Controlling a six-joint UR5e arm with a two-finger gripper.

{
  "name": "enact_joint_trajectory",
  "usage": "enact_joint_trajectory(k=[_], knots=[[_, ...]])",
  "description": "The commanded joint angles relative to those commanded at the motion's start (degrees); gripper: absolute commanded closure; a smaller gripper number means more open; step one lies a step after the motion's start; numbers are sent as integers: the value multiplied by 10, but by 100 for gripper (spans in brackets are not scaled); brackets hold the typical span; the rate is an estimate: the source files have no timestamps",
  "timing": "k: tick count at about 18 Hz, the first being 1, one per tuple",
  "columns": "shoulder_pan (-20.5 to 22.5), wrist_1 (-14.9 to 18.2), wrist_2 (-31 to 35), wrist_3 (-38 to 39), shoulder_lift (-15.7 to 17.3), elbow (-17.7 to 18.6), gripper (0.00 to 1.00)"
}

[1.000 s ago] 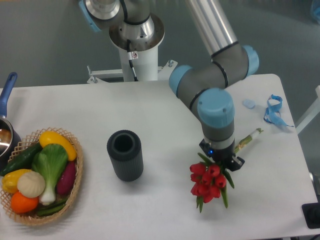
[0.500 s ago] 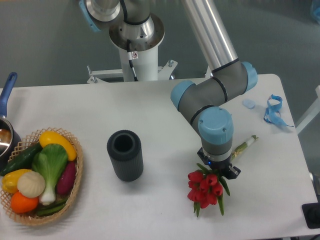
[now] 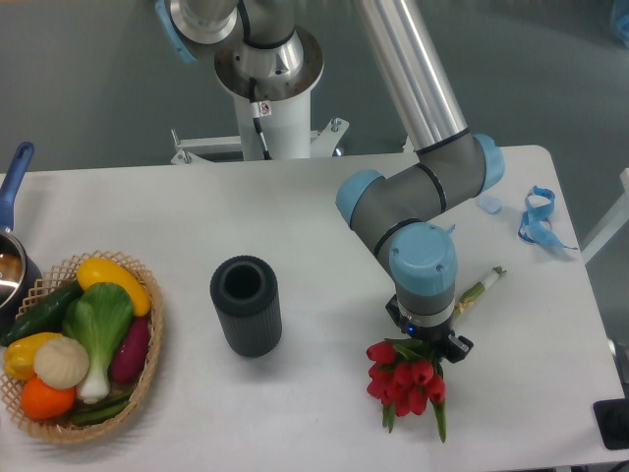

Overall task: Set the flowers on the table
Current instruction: 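Lay the tulips flat on the table and open the gripper, then raise the open gripper away from the tulips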

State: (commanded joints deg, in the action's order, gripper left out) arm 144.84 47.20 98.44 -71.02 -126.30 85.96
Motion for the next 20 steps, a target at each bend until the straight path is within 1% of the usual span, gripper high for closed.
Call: enact_joint_trajectory(k=[8, 9, 12, 13, 17, 18, 20], knots=[[-1, 0, 4, -3, 14, 2, 0], [0, 0, 4, -5, 20, 3, 0], [4, 8, 3, -7, 62, -7, 0], [4, 8, -3, -7, 71, -7, 0], [14, 10, -7, -7, 98, -19, 0], [21, 10, -10, -7, 109, -22, 0], [39, 16, -28, -7, 119, -30, 0]])
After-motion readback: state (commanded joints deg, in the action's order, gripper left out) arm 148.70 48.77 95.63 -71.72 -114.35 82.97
